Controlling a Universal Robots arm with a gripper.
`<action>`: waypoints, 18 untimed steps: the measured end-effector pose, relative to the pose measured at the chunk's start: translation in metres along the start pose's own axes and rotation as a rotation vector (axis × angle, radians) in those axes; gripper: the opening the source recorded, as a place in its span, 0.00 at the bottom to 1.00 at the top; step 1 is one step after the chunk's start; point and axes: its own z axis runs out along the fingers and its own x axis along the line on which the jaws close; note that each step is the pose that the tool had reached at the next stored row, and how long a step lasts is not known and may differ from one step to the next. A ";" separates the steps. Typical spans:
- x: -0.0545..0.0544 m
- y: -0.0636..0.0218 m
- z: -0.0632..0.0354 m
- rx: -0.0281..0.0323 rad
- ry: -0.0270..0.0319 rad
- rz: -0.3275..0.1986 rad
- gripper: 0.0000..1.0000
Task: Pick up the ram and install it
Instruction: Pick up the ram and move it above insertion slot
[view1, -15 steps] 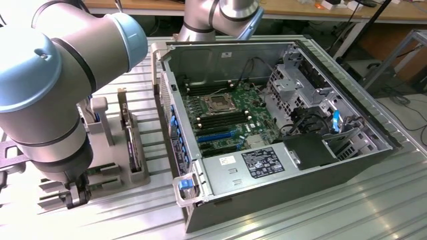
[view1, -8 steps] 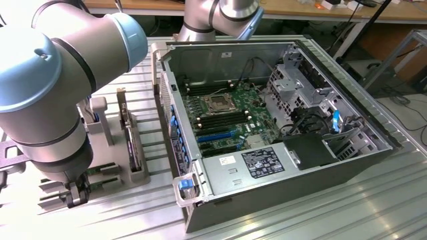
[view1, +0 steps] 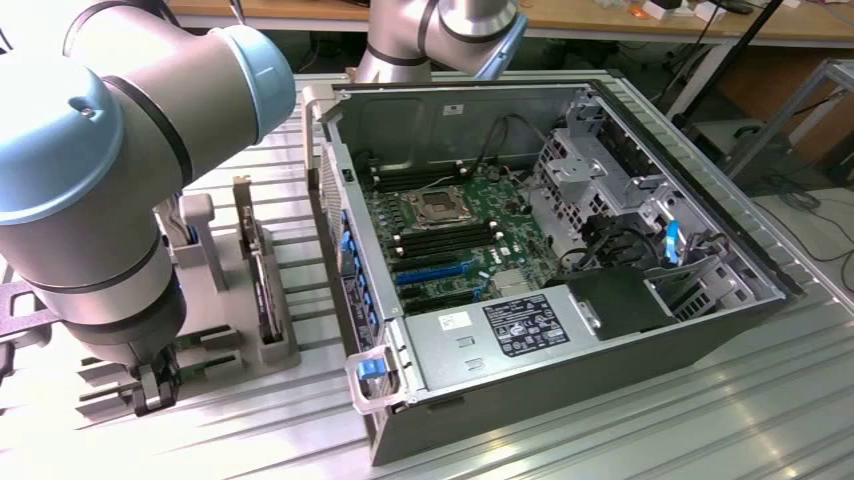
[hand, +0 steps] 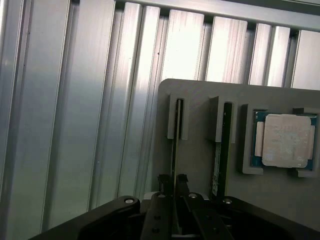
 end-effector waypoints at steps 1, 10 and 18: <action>0.000 0.0000 0.0000 0.0000 0.0000 0.000 0.15; 0.000 0.0007 -0.0150 -0.0016 -0.0003 0.000 0.15; -0.001 0.0024 -0.0498 -0.0052 -0.0008 0.003 0.15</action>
